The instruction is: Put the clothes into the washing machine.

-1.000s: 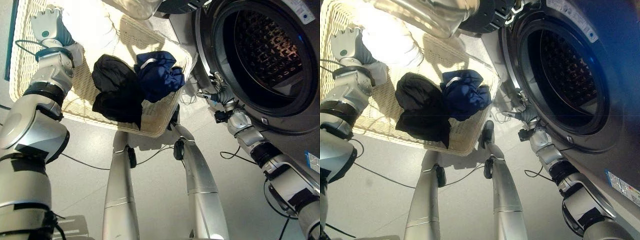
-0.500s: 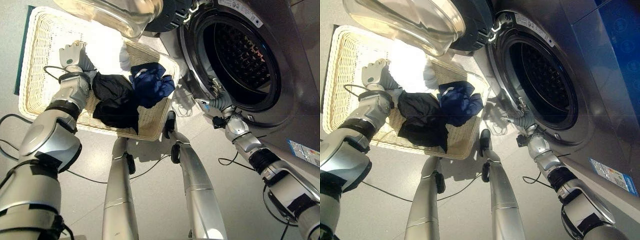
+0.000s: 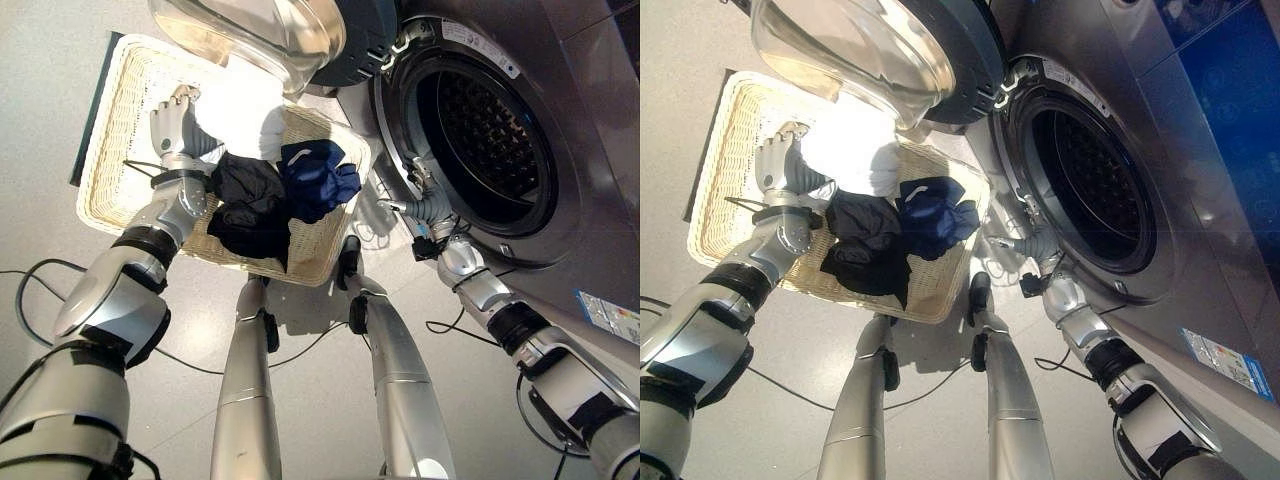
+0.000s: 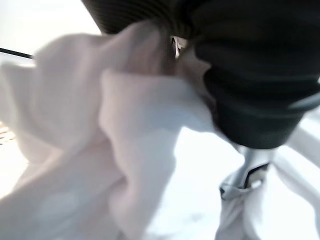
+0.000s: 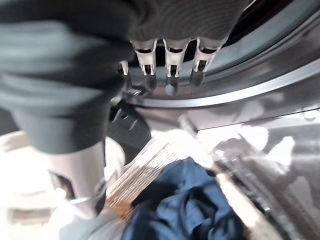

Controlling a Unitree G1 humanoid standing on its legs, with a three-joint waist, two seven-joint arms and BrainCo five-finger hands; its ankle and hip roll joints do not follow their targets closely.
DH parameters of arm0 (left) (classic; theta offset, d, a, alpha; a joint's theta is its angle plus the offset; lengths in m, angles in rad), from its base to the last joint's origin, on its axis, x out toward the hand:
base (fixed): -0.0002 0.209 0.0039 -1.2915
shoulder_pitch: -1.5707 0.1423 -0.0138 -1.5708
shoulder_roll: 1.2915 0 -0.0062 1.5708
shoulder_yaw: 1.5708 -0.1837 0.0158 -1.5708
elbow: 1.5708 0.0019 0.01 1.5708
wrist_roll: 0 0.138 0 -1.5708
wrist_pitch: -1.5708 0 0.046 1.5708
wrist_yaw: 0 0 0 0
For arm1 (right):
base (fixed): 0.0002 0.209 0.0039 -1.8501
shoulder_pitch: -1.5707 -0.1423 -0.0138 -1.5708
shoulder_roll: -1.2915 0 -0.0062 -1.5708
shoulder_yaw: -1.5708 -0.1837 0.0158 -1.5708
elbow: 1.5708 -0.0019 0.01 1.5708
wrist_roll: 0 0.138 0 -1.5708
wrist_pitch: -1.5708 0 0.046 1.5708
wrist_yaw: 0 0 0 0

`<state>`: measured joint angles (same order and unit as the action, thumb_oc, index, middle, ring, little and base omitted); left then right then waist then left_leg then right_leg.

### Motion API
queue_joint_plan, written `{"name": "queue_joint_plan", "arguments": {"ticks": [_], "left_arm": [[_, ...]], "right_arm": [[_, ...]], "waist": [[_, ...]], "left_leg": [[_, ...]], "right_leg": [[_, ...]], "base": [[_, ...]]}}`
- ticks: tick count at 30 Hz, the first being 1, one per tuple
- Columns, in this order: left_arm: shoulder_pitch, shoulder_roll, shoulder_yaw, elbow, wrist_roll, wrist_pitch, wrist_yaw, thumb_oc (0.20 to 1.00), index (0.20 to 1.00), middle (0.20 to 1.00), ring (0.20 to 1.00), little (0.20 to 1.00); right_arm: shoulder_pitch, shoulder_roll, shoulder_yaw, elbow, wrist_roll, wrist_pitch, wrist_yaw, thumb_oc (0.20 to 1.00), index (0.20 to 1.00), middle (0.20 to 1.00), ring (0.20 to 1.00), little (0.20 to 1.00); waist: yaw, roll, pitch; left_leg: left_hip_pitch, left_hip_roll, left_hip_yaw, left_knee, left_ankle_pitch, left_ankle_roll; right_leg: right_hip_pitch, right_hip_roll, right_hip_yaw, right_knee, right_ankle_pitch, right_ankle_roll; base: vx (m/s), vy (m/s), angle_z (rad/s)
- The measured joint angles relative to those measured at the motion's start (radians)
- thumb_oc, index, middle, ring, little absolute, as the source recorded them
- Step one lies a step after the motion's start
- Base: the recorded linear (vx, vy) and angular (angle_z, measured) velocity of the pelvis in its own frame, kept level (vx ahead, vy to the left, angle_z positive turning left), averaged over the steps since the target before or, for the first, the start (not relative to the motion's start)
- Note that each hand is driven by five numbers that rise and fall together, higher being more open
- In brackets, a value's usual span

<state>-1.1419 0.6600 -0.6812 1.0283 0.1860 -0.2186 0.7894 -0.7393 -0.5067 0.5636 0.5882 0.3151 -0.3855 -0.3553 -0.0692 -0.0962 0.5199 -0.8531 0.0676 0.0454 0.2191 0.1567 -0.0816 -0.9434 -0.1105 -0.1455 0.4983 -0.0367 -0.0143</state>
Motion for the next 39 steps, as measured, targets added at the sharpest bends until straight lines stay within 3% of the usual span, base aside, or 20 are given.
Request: {"name": "queue_joint_plan", "arguments": {"ticks": [7, 14, 21, 33, 34, 35, 39], "left_arm": [[0.122, -0.024, 0.061, -0.151, 0.078, -0.062, 0.035, 0.2, 0.2, 0.2, 0.2, 0.2], [0.183, -0.029, 0.075, -0.301, 0.116, -0.103, 0.017, 0.2, 0.2, 0.2, 0.2, 0.2], [0.187, -0.032, 0.073, -0.339, 0.116, -0.137, -0.037, 0.2, 0.2, 0.2, 0.2, 0.2], [0.198, -0.077, 0.05, -0.421, 0.119, -0.179, -0.076, 0.2, 0.2, 0.2, 0.2, 0.2], [0.199, -0.078, 0.045, -0.421, 0.14, -0.166, -0.079, 0.238, 0.238, 0.238, 0.238, 0.238], [0.198, -0.077, 0.035, -0.421, 0.155, -0.15, -0.085, 1.0, 1.0, 1.0, 1.0, 1.0], [0.201, -0.079, 0.031, -0.41, 0.155, -0.044, -0.141, 1.0, 1.0, 1.0, 1.0, 1.0]], "right_arm": [[0.024, 0.021, -0.006, -0.04, -0.051, 0.01, -0.003, 1.0, 1.0, 1.0, 1.0, 1.0], [0.035, 0.019, -0.007, -0.077, -0.128, 0.054, 0.026, 1.0, 1.0, 1.0, 1.0, 1.0], [-0.001, 0.02, 0.007, -0.07, -0.125, 0.095, 0.107, 1.0, 1.0, 1.0, 1.0, 1.0], [-0.12, 0.037, 0.017, 0.013, -0.102, 0.168, 0.128, 1.0, 1.0, 1.0, 1.0, 1.0], [-0.119, 0.041, 0.017, 0.02, -0.093, 0.17, 0.128, 1.0, 1.0, 1.0, 1.0, 1.0], [-0.119, 0.043, 0.017, 0.026, -0.087, 0.175, 0.128, 1.0, 1.0, 1.0, 1.0, 1.0], [-0.112, 0.043, 0.016, 0.027, -0.076, 0.175, 0.128, 1.0, 1.0, 1.0, 1.0, 1.0]], "waist": [[0.015, 0.01, 0.006], [0.058, 0.021, 0.011], [0.06, 0.03, 0.014], [0.098, 0.057, 0.015], [0.1, 0.057, 0.015], [0.103, 0.058, 0.016], [0.109, 0.058, 0.016]], "left_leg": [[0.068, -0.003, -0.02, -0.022, 0.001, -0.003], [0.121, -0.009, -0.025, -0.039, 0.002, -0.003], [0.151, -0.02, -0.041, -0.042, 0.005, 0.001], [0.163, -0.027, -0.061, -0.041, 0.006, 0.002], [0.164, -0.029, -0.062, -0.041, 0.007, 0.002], [0.164, -0.03, -0.063, -0.04, 0.011, 0.002], [0.164, -0.032, -0.066, -0.039, 0.011, 0.002]], "right_leg": [[0.075, -0.004, -0.021, -0.008, -0.015, 0.001], [0.125, -0.01, -0.028, -0.013, -0.025, 0.007], [0.164, -0.02, -0.042, -0.014, -0.029, 0.01], [0.182, -0.031, -0.06, -0.003, -0.037, 0.01], [0.184, -0.032, -0.061, -0.001, -0.038, 0.011], [0.184, -0.033, -0.061, -0.001, -0.038, 0.011], [0.185, -0.036, -0.063, 0.001, -0.041, 0.014]], "base": [[0.0, -0.018, 0.06], [0.02, 0.001, 0.04], [0.02, -0.019, 0.07], [0.02, -0.024, 0.05], [0.01, -0.022, 0.04], [0.01, -0.018, 0.03], [0.0, 0.0, 0.0]]}}
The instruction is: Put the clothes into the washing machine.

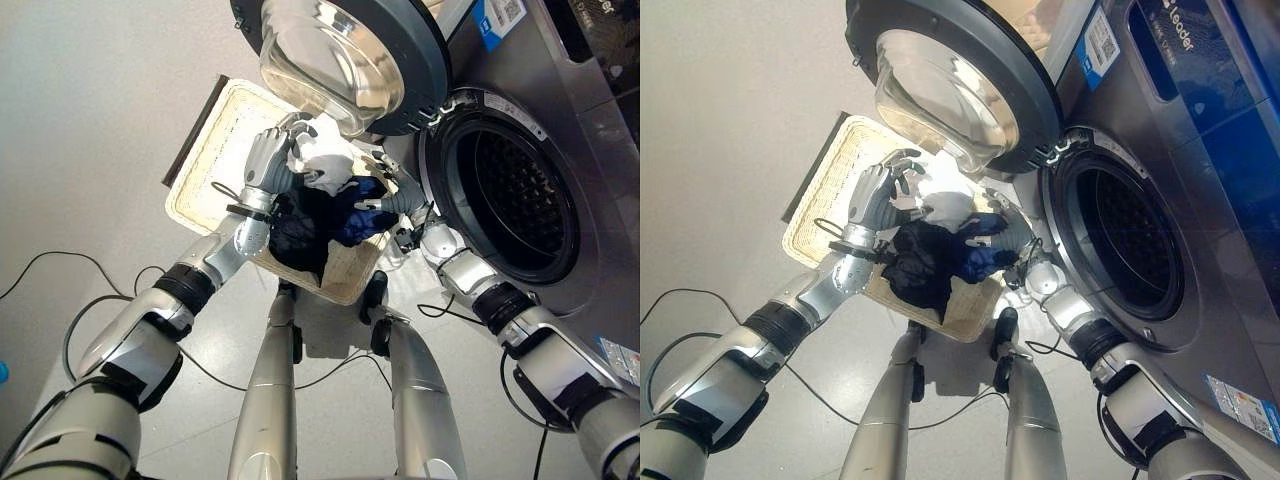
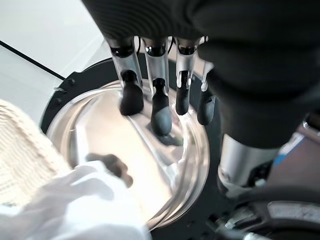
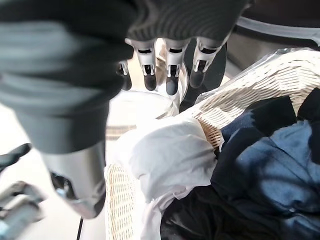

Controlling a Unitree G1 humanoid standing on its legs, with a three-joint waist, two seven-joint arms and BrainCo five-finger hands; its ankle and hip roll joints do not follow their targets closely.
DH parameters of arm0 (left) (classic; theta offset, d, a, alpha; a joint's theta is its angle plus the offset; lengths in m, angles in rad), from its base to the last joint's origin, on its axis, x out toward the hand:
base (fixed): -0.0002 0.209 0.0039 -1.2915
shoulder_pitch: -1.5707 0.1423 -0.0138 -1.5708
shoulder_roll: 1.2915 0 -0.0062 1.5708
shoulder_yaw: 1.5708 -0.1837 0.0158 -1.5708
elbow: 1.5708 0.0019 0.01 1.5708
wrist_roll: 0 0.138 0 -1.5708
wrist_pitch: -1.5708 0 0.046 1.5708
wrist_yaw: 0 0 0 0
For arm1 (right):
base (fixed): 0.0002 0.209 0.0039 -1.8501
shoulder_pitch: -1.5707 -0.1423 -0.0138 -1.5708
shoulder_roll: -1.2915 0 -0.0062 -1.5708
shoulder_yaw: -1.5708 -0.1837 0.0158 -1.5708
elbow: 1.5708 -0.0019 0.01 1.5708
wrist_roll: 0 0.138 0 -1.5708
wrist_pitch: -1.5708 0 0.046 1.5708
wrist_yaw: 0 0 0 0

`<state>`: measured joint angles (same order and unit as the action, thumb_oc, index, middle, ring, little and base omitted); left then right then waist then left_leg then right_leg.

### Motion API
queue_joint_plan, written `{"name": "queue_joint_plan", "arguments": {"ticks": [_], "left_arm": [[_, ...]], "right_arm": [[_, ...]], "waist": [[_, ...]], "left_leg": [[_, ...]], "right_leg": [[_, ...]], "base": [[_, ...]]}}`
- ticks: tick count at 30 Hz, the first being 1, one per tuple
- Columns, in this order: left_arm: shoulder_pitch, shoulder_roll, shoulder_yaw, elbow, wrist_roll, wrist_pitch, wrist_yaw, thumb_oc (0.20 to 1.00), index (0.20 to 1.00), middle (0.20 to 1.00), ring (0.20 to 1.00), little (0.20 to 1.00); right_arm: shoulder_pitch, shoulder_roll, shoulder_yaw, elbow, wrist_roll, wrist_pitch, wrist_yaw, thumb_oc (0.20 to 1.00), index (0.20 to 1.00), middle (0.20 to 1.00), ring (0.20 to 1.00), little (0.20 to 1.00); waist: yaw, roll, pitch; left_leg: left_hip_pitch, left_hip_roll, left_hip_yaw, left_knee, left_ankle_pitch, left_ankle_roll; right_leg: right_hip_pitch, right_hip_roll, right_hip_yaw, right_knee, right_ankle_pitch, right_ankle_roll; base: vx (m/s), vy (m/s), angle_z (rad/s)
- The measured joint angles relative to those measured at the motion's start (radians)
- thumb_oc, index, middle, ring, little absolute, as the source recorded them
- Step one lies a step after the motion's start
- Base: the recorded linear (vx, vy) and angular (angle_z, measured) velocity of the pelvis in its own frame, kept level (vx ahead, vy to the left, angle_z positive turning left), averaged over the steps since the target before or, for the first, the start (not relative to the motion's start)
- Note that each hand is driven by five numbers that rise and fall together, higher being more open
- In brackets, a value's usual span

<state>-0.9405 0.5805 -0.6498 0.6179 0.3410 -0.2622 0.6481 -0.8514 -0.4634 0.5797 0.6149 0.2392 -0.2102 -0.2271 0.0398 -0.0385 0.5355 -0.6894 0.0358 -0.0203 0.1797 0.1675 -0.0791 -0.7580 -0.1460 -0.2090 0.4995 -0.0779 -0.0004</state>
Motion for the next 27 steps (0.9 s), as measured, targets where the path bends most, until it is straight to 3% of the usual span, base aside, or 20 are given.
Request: {"name": "queue_joint_plan", "arguments": {"ticks": [5, 9, 17, 27], "left_arm": [[-0.002, 0.006, -0.031, 0.107, 0.009, 0.147, -0.04, 1.0, 1.0, 1.0, 1.0, 1.0], [0.004, 0.009, -0.045, 0.125, 0.022, 0.213, -0.044, 1.0, 1.0, 1.0, 1.0, 1.0], [-0.008, -0.021, -0.045, 0.176, 0.039, 0.276, 0.002, 1.0, 1.0, 1.0, 1.0, 1.0], [-0.077, -0.08, -0.088, 0.218, 0.035, 0.339, -0.03, 1.0, 1.0, 1.0, 1.0, 1.0]], "right_arm": [[0.031, -0.001, -0.001, 0.012, 0.012, 0.0, 0.003, 1.0, 1.0, 1.0, 1.0, 1.0], [0.066, -0.004, -0.001, 0.024, 0.024, 0.001, 0.008, 1.0, 1.0, 1.0, 1.0, 1.0], [0.072, 0.0, 0.0, 0.061, 0.03, 0.0, 0.011, 1.0, 1.0, 1.0, 1.0, 1.0], [0.063, 0.025, 0.001, 0.083, 0.043, 0.001, 0.014, 1.0, 1.0, 1.0, 1.0, 1.0]], "waist": [[-0.01, 0.0, 0.0], [-0.027, 0.0, 0.0], [-0.054, 0.0, 0.0], [-0.055, -0.001, 0.0]], "left_leg": [[-0.001, -0.001, -0.001, -0.001, 0.0, 0.0], [-0.005, -0.001, 0.0, -0.01, -0.001, 0.0], [-0.014, -0.001, 0.01, -0.014, -0.001, 0.0], [-0.021, 0.0, 0.022, -0.015, -0.002, 0.0]], "right_leg": [[-0.001, -0.001, -0.001, 0.001, -0.003, 0.004], [-0.009, -0.001, 0.002, -0.002, -0.004, 0.005], [-0.022, 0.001, 0.008, -0.008, -0.002, 0.001], [-0.039, 0.005, 0.023, -0.01, -0.002, 0.006]], "base": [[0.01, 0.003, 0.0], [0.0, 0.0, 0.0], [0.01, 0.001, -0.02], [0.01, -0.003, -0.03]]}}
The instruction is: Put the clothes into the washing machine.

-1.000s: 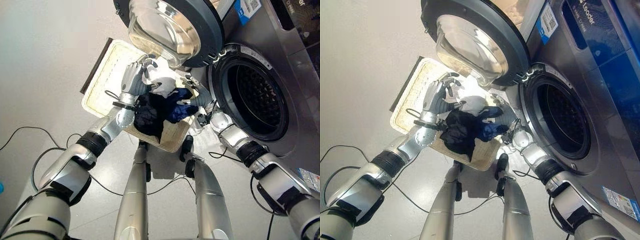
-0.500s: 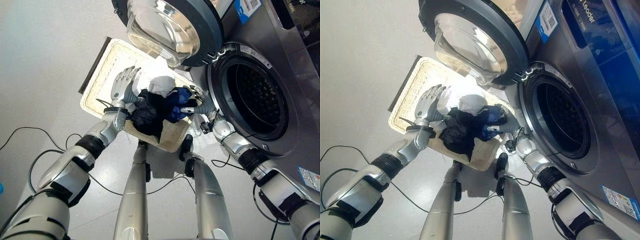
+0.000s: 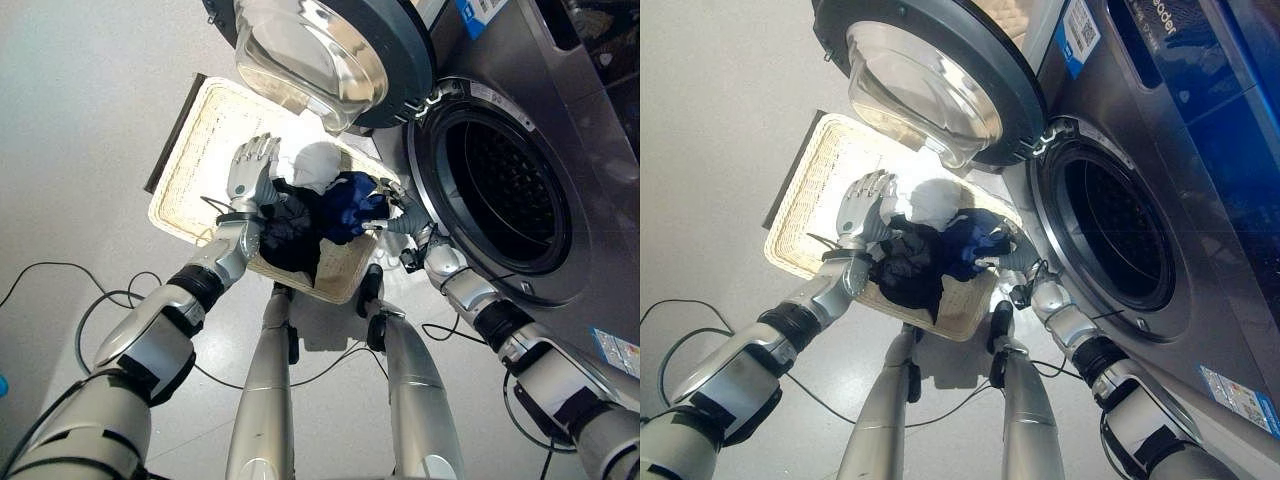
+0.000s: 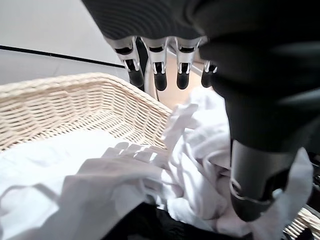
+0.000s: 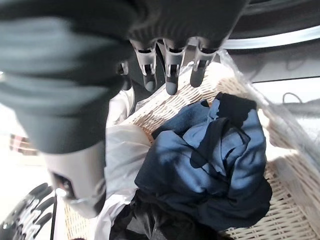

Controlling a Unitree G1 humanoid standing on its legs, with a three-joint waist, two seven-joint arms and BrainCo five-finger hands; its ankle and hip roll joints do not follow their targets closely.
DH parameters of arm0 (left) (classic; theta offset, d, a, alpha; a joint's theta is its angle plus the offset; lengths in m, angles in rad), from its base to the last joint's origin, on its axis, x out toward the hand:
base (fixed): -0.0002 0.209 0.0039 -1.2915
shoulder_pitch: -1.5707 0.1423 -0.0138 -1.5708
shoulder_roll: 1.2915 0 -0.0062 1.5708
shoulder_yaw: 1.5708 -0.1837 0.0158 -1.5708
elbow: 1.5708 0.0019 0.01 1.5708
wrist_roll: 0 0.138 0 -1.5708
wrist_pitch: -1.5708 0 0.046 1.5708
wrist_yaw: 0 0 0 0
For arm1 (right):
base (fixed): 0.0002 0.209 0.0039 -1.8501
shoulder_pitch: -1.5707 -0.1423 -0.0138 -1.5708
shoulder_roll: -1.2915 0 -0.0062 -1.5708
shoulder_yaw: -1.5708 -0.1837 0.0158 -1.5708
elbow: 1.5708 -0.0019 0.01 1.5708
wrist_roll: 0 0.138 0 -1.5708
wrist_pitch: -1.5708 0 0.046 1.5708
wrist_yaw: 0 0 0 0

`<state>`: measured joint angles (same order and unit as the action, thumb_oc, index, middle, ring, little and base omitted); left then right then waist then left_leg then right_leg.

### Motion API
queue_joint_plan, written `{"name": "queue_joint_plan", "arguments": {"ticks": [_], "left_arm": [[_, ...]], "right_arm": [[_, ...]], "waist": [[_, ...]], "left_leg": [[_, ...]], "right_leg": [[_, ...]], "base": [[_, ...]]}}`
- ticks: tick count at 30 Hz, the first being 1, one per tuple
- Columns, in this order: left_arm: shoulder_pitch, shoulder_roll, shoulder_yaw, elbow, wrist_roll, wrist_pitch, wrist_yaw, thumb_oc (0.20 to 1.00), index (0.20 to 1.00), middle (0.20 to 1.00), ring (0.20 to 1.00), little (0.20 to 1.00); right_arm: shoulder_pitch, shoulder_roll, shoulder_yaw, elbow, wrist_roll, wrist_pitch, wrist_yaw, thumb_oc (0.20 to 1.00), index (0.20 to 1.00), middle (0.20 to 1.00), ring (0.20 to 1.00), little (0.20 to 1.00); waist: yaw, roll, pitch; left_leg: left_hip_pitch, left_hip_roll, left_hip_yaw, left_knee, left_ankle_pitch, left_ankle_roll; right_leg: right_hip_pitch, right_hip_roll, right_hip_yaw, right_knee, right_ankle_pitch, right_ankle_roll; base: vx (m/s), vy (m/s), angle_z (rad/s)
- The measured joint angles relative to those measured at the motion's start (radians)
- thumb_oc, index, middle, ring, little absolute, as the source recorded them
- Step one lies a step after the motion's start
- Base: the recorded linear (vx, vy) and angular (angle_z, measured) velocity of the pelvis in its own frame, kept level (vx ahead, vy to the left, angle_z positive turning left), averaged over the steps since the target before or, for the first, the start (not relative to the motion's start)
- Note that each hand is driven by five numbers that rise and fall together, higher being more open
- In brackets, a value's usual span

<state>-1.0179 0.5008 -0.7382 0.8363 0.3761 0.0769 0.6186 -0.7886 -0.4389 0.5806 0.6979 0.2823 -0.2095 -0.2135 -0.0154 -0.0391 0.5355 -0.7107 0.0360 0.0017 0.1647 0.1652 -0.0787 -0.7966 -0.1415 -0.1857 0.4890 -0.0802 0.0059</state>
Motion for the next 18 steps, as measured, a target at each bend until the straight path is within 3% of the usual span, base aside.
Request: {"name": "queue_joint_plan", "arguments": {"ticks": [10, 18], "left_arm": [[-0.069, -0.056, 0.001, 0.068, -0.113, 0.107, -0.071, 1.0, 1.0, 1.0, 1.0, 1.0], [-0.112, -0.076, 0.005, 0.184, -0.245, 0.194, -0.148, 1.0, 1.0, 1.0, 1.0, 1.0]], "right_arm": [[-0.024, 0.04, 0.004, 0.024, 0.005, 0.018, -0.014, 1.0, 1.0, 1.0, 1.0, 1.0], [-0.043, 0.037, 0.014, 0.06, 0.01, 0.018, -0.016, 1.0, 1.0, 1.0, 1.0, 1.0]], "waist": [[-0.049, -0.002, 0.0], [-0.057, -0.003, -0.001]], "left_leg": [[-0.039, 0.009, 0.021, 0.001, -0.003, 0.0], [-0.059, 0.028, 0.044, 0.007, -0.009, -0.004]], "right_leg": [[-0.047, 0.012, 0.021, -0.009, 0.018, -0.009], [-0.07, 0.036, 0.041, -0.031, 0.032, -0.007]], "base": [[0.01, -0.031, -0.07], [0.01, -0.036, -0.1]]}}
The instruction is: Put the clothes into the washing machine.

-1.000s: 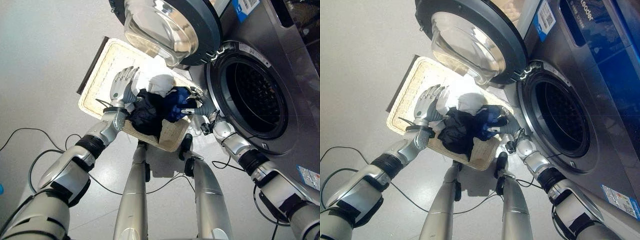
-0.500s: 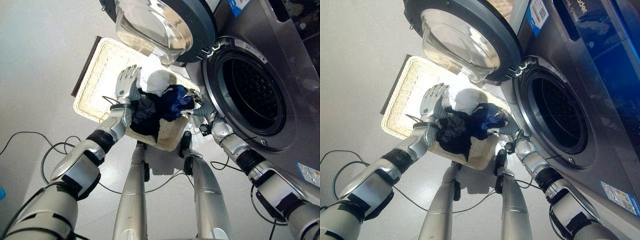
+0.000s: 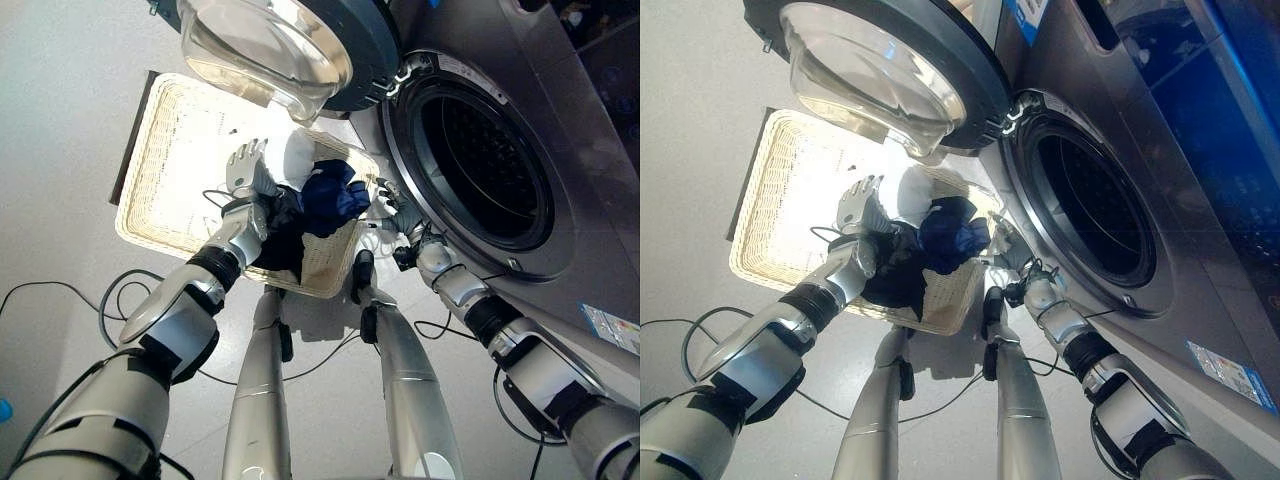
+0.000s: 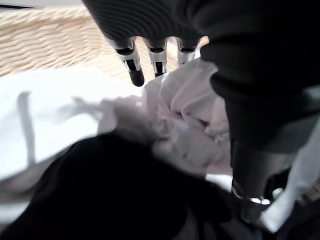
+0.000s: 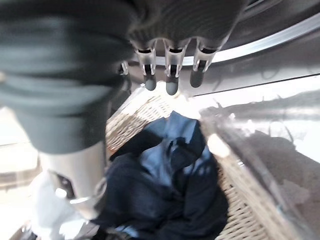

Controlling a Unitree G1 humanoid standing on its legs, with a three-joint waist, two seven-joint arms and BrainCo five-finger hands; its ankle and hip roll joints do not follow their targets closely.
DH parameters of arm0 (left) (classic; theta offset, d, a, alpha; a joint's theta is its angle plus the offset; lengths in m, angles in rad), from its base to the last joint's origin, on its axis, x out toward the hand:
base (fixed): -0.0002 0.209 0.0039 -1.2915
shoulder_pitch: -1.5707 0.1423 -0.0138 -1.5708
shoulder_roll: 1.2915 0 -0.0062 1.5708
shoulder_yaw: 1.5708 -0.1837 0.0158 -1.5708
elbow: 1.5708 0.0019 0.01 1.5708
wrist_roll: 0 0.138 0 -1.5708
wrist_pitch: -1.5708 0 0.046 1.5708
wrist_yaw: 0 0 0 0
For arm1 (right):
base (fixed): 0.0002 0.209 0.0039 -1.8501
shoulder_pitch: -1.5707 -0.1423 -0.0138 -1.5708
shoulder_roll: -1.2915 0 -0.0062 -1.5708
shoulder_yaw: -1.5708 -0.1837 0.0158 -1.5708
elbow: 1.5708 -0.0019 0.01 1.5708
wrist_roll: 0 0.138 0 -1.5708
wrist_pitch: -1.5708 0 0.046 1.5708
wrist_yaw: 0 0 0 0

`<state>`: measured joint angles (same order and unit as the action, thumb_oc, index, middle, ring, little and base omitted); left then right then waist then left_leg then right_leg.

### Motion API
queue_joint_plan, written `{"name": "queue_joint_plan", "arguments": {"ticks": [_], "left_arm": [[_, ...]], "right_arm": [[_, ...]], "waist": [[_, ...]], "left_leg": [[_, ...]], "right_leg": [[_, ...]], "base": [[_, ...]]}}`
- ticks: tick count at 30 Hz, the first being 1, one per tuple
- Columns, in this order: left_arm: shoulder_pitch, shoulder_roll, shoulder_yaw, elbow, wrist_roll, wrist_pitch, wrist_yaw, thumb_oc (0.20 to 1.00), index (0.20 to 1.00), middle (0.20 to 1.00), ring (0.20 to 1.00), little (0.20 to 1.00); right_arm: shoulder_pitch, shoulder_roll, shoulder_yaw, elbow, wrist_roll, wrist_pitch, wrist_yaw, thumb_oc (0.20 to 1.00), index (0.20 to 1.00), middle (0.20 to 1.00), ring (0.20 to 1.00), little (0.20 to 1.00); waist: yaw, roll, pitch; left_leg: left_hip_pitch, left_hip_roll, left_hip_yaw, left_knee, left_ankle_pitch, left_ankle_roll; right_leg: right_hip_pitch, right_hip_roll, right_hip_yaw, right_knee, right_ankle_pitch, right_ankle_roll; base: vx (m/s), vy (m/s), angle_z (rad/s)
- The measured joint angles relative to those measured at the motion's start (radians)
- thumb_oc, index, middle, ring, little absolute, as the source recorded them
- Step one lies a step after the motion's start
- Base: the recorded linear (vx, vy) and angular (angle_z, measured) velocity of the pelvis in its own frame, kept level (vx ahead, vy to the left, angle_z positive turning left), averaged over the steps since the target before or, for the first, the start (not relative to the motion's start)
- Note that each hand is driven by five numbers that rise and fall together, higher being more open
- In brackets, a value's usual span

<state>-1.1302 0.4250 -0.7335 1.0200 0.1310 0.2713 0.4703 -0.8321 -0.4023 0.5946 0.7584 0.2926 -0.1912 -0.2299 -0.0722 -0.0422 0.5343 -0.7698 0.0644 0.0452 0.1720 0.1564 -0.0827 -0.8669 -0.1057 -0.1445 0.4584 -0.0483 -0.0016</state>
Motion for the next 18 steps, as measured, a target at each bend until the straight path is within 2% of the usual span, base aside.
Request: {"name": "queue_joint_plan", "arguments": {"ticks": [6, 11, 15, 18], "left_arm": [[-0.06, -0.009, 0.009, 0.052, -0.037, 0.045, -0.02, 1.0, 1.0, 1.0, 1.0, 1.0], [-0.103, -0.011, 0.009, 0.068, -0.052, 0.095, 0.004, 1.0, 1.0, 1.0, 1.0, 1.0], [-0.118, -0.007, 0.009, 0.072, -0.11, 0.106, 0.054, 1.0, 1.0, 1.0, 1.0, 1.0], [-0.123, 0.0, 0.015, 0.073, -0.152, 0.087, 0.097, 1.0, 1.0, 1.0, 1.0, 1.0]], "right_arm": [[-0.029, 0.001, 0.005, 0.009, 0.016, 0.0, -0.01, 1.0, 1.0, 1.0, 1.0, 1.0], [-0.054, 0.0, 0.005, 0.007, 0.048, -0.001, -0.024, 1.0, 1.0, 1.0, 1.0, 1.0], [-0.058, -0.001, 0.005, 0.006, 0.056, -0.001, -0.041, 1.0, 1.0, 1.0, 1.0, 1.0], [-0.051, -0.006, 0.005, 0.004, 0.065, -0.001, -0.049, 1.0, 1.0, 1.0, 1.0, 1.0]], "waist": [[-0.026, -0.001, -0.001], [-0.034, -0.002, -0.001], [-0.043, -0.003, -0.001], [-0.048, -0.003, -0.002]], "left_leg": [[-0.044, 0.005, 0.001, 0.014, -0.001, -0.001], [-0.072, 0.006, 0.006, 0.016, -0.001, -0.001], [-0.091, 0.006, 0.009, 0.017, -0.001, -0.001], [-0.106, 0.007, 0.011, 0.018, -0.001, -0.001]], "right_leg": [[-0.037, 0.006, 0.001, -0.005, 0.013, -0.006], [-0.068, 0.007, 0.007, -0.004, 0.019, -0.008], [-0.089, 0.007, 0.012, -0.003, 0.021, -0.008], [-0.105, 0.009, 0.015, -0.003, 0.021, -0.007]], "base": [[0.01, -0.041, -0.03], [0.01, -0.019, -0.03], [0.0, 0.0, 0.0], [0.03, -0.04, -0.02]]}}
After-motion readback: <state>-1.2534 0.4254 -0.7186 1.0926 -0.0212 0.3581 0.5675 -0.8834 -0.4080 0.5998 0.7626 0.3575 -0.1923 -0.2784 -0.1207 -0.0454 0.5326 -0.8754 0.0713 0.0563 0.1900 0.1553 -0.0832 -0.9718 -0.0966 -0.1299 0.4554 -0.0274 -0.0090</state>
